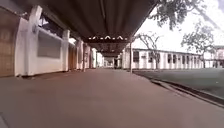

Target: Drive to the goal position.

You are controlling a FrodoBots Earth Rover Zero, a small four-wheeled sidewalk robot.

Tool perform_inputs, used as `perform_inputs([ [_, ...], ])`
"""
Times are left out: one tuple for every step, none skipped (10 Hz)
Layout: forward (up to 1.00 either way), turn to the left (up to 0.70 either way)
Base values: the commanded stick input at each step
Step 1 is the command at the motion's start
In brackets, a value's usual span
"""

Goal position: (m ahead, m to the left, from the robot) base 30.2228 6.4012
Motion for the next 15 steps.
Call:
perform_inputs([
  [0.66,0.0],
  [0.66,0.0],
  [0.66,0.0],
  [0.66,0.0],
  [0.66,0.0],
  [0.66,0.03],
  [0.66,0.09],
  [0.66,0.25],
  [0.66,0.1],
  [0.66,0.0],
  [0.66,0.0],
  [0.66,0.0],
  [0.66,0.0],
  [0.66,0.0],
  [0.66,0.0],
])
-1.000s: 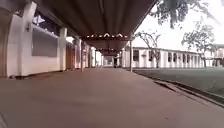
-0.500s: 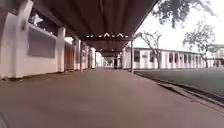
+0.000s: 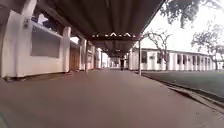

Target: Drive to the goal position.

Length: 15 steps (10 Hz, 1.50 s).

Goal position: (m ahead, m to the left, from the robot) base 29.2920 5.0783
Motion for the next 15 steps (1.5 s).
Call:
perform_inputs([
  [0.66,0.0],
  [0.66,0.0],
  [0.66,0.0],
  [0.66,0.0],
  [0.66,0.0],
  [0.66,0.0],
  [0.66,0.33],
  [0.66,0.33],
  [0.66,0.0],
  [0.66,0.0],
  [0.66,0.0],
  [0.66,0.0],
  [0.66,0.0],
  [0.66,0.0],
  [0.66,0.0],
])
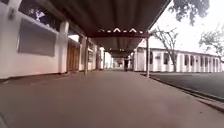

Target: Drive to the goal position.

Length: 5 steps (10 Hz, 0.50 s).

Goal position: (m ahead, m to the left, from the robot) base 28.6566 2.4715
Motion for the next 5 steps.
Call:
perform_inputs([
  [0.66,0.0],
  [0.66,0.0],
  [0.66,0.0],
  [0.66,0.0],
  [0.66,0.0],
])
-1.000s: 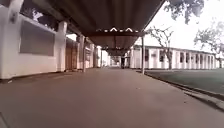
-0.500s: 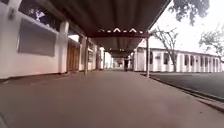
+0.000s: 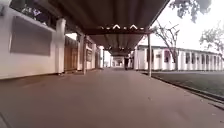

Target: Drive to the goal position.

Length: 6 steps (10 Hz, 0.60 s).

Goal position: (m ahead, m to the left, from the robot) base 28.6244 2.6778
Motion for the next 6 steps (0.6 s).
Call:
perform_inputs([
  [0.66,0.0],
  [0.66,0.0],
  [0.66,0.0],
  [0.66,0.0],
  [0.66,0.0],
  [0.66,0.0],
])
